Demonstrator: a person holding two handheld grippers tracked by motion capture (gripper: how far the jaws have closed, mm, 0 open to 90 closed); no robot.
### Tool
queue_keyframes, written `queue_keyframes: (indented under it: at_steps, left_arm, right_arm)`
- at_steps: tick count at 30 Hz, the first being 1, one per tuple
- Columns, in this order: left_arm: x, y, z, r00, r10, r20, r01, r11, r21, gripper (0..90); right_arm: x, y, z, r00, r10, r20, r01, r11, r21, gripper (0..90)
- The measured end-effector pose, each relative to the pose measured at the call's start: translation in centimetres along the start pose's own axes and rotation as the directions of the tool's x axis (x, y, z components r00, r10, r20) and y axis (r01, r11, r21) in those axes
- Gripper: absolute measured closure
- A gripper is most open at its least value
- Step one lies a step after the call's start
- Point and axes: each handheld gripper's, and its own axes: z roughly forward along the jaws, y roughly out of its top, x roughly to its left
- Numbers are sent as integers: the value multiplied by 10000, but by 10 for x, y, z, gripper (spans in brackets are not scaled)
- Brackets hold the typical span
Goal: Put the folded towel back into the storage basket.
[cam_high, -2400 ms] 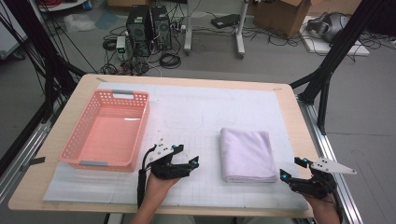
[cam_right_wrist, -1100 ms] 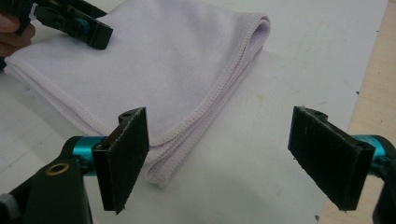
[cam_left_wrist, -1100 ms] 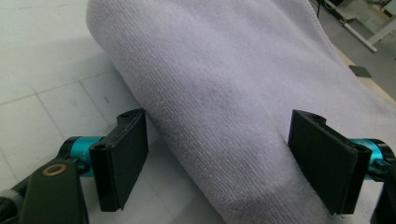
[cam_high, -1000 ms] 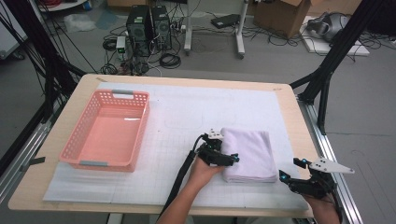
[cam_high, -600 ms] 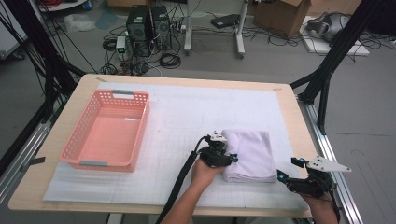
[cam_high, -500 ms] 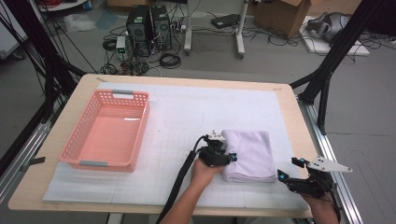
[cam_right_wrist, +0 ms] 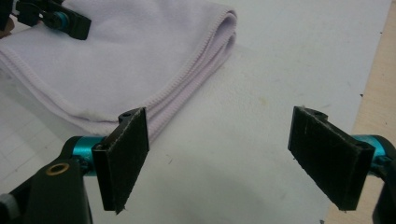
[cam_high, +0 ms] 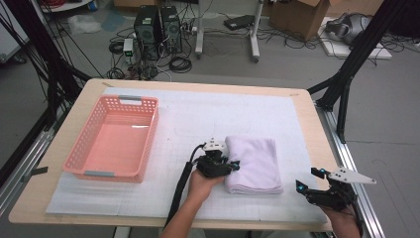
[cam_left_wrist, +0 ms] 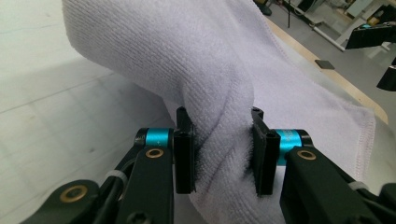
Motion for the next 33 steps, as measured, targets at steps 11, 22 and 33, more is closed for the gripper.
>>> queue_keyframes:
  at_steps: [11,22,33]
  left_arm:
    - [14,-6,-36,9993,368,-38,-370,9965,-755,690]
    - [17,-5,-68,9887,1497,-17,-1474,9719,-1836,694]
    - [12,8,-87,9732,2295,158,-2201,9490,-2255,699]
  right_arm:
    - [1,1,2,10000,-30,-31,30,10000,18,194]
    - [1,2,1,10000,63,-5,-63,10000,16,194]
    - [2,3,2,10000,-2,21,2,10000,-3,194]
